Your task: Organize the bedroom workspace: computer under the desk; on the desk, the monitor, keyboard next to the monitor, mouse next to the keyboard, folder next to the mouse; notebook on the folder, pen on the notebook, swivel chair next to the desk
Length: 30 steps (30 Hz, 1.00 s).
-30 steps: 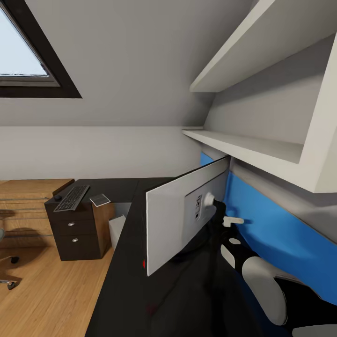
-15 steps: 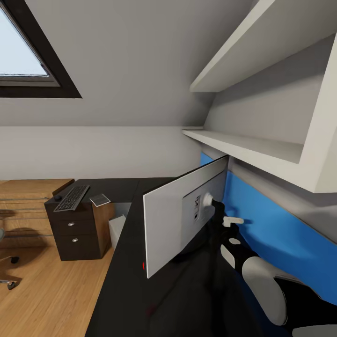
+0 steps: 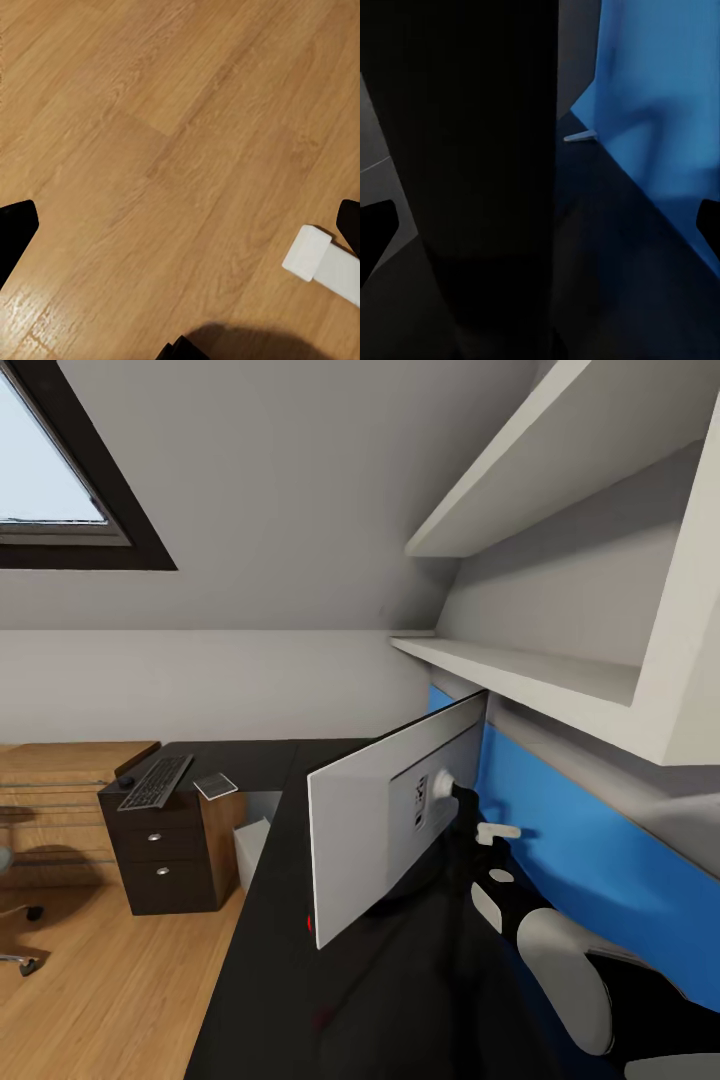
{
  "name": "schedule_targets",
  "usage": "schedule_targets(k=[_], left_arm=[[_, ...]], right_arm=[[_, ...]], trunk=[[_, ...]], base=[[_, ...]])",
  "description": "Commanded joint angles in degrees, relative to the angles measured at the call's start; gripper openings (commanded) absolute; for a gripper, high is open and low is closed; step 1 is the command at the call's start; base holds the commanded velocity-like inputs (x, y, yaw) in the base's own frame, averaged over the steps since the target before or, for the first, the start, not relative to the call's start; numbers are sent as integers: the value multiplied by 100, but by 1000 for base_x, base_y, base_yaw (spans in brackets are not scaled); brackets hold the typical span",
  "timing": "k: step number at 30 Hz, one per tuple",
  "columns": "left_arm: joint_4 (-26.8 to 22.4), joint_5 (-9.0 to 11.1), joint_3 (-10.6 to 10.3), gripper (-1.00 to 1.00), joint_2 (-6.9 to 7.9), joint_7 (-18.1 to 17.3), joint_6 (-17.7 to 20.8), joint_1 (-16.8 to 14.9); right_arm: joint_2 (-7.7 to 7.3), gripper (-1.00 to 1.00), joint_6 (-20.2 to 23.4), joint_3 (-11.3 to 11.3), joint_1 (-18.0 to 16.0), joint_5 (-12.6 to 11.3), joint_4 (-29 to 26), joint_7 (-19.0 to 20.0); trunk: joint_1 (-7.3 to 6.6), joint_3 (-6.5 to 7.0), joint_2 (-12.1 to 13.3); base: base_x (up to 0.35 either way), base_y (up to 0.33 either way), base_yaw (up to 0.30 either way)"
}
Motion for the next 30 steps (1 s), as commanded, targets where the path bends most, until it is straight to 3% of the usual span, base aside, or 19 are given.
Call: schedule_targets(k=[1,20,30], left_arm=[[-17,29,-49,100,8,49,-16,1],[-17,33,-47,100,7,49,-16,0],[-17,42,-55,100,-2,57,1,3]], right_arm=[[4,100,-15,-44,-5,60,6,-20],[4,100,-15,-43,-5,61,6,-20],[9,100,-14,-40,-5,61,-8,-12]], trunk=[[1,-6,-4],[1,-6,-4],[1,-6,-4]], base=[[0,0,0],[-214,185,0],[-287,21,0]])
